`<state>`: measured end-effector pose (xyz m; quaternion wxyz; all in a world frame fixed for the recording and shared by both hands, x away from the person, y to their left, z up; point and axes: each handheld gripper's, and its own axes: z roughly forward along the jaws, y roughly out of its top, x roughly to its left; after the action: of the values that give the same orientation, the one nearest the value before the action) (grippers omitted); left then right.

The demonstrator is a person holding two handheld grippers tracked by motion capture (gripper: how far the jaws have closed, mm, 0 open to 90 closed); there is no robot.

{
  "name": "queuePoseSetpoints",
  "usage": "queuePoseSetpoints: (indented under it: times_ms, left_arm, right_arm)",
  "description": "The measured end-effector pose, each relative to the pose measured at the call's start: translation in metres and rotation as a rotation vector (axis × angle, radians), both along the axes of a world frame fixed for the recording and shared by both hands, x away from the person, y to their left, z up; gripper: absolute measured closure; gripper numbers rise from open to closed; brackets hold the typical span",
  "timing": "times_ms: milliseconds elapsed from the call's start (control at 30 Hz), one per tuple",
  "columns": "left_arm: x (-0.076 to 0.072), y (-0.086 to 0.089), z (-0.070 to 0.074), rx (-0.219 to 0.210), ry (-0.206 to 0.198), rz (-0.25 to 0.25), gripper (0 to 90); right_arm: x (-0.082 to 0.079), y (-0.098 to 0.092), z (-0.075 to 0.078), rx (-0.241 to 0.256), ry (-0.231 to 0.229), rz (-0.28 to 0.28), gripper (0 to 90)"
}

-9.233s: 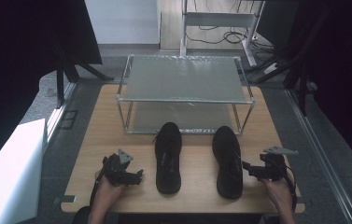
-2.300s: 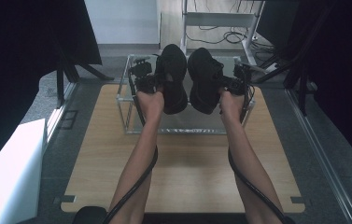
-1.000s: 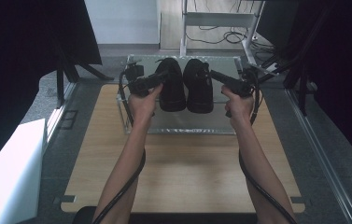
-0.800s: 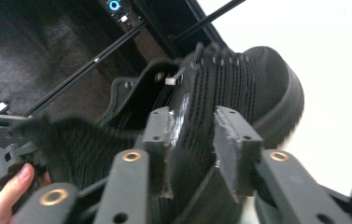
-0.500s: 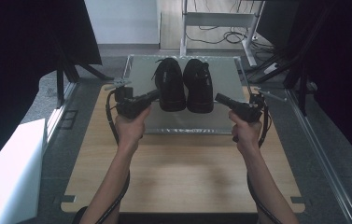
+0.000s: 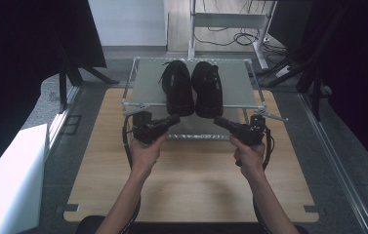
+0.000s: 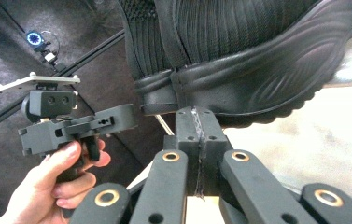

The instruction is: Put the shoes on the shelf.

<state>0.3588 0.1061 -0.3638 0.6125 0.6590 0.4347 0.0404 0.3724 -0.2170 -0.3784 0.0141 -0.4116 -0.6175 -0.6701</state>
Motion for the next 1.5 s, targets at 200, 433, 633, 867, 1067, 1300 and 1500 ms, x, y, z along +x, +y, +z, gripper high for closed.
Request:
queuePoseSetpoints:
  times_ms: [200, 433, 633, 867, 1067, 1300, 1500]
  left_arm:
    - [0.008, -0.003, 0.001, 0.014, 0.001, 0.011, 89.1]
    - [0.027, -0.004, -0.001, 0.003, 0.035, 0.026, 88.9]
    - [0.042, -0.006, -0.001, 0.013, 0.051, 0.043, 88.9]
    - [0.054, -0.008, -0.003, 0.017, 0.073, 0.068, 88.8]
    - [0.062, -0.009, -0.004, 0.029, 0.092, 0.082, 88.4]
    - [0.068, -0.01, -0.006, 0.027, 0.118, 0.094, 87.8]
    - [0.071, -0.01, -0.008, 0.008, 0.127, 0.094, 88.0]
  right_arm:
    - [0.008, 0.004, -0.003, 0.027, 0.025, -0.017, 90.0]
    - [0.023, 0.008, -0.007, 0.029, 0.037, -0.056, 90.0]
    - [0.038, 0.011, -0.009, 0.031, 0.05, -0.087, 90.0]
    - [0.05, 0.016, -0.011, 0.027, 0.063, -0.11, 90.0]
    - [0.059, 0.018, -0.014, 0.022, 0.079, -0.132, 90.0]
    - [0.066, 0.018, -0.016, 0.026, 0.1, -0.143, 90.0]
    - [0.07, 0.018, -0.018, 0.044, 0.109, -0.134, 90.0]
